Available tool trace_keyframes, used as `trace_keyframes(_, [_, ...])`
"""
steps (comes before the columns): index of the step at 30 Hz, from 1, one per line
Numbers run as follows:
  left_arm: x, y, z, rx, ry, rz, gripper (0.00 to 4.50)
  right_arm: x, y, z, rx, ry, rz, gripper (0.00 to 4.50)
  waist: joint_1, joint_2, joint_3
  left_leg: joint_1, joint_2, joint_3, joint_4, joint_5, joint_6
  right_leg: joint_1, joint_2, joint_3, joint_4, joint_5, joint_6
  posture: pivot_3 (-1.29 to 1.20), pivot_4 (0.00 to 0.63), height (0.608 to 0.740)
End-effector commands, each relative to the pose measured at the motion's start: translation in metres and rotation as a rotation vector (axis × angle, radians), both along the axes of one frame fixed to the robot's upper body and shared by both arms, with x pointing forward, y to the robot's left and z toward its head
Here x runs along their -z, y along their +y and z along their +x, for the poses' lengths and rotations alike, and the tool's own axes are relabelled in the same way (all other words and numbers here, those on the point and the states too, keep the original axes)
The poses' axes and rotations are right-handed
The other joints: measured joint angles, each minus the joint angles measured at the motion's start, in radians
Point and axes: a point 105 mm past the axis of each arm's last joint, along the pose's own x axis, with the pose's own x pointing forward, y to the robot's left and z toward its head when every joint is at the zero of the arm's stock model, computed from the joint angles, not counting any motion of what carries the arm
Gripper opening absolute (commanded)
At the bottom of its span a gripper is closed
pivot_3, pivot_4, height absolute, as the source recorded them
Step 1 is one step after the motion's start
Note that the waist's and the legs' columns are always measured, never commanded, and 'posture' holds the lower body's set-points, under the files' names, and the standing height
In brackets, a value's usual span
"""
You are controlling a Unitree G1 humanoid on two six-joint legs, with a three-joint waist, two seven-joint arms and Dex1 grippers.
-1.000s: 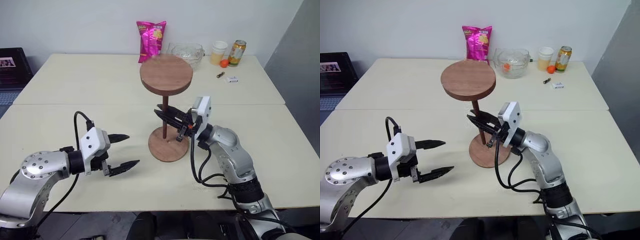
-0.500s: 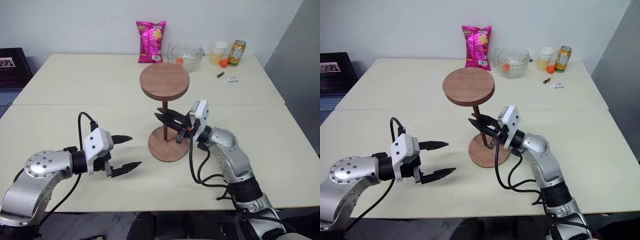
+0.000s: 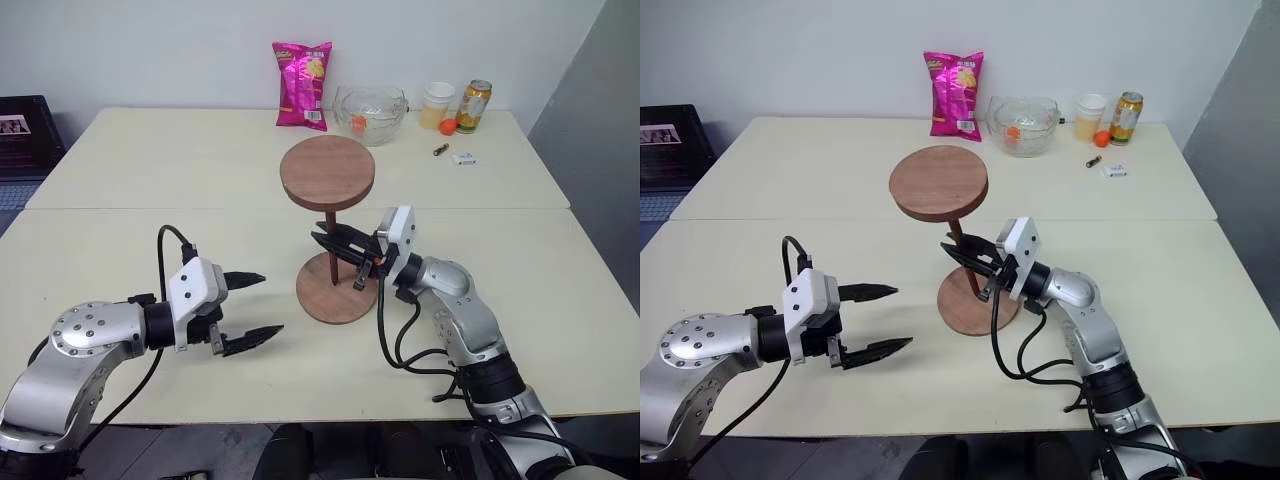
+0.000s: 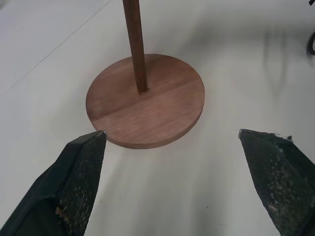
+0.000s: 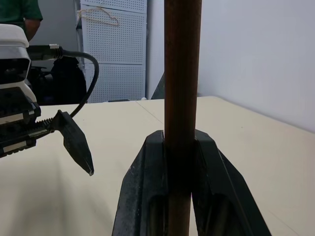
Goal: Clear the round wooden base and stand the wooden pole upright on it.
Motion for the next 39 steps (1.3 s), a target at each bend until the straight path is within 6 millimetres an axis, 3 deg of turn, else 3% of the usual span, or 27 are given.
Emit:
trace_keyframes(1, [-0.002,-0.001,-0.001,0.009,-0.02,0.003,4.5,-0.004,0.001,-0.004,-0.013,-0.036,0.008,0.26,0.0,0.0,0.0,0.0,0.0,0.0,0.0,0.0,0.0,0.0,0.0,0.0,0.0,0.0,0.0,0.0,0.15,0.74])
trace_keyframes(19, [0.001,0.001,0.0,-0.002,-0.021,-0.001,4.5,0.013,0.0,-0.003,-0.022,-0.013,-0.064,0.26,0.0,0.0,0.0,0.0,0.0,0.0,0.0,0.0,0.0,0.0,0.0,0.0,0.0,0.0,0.0,0.0,0.15,0.74])
trace_keyframes(34, [0.001,0.001,0.001,-0.001,-0.031,-0.006,4.5,0.062,-0.016,0.029,0.134,0.244,-0.217,0.26,0.003,-0.001,-0.004,0.006,0.0,0.0,0.0,0.0,0.0,0.005,0.0,0.0,0.0,0.0,0.0,0.0,0.15,0.74])
trace_keyframes(39, [0.001,0.001,0.001,-0.005,-0.034,-0.01,4.5,0.08,-0.025,0.026,0.138,0.261,-0.259,0.26,0.006,0.0,-0.012,0.017,0.0,0.0,-0.002,0.0,0.0,0.016,0.0,0.0,-0.001,-0.001,-0.001,0.0,0.15,0.74])
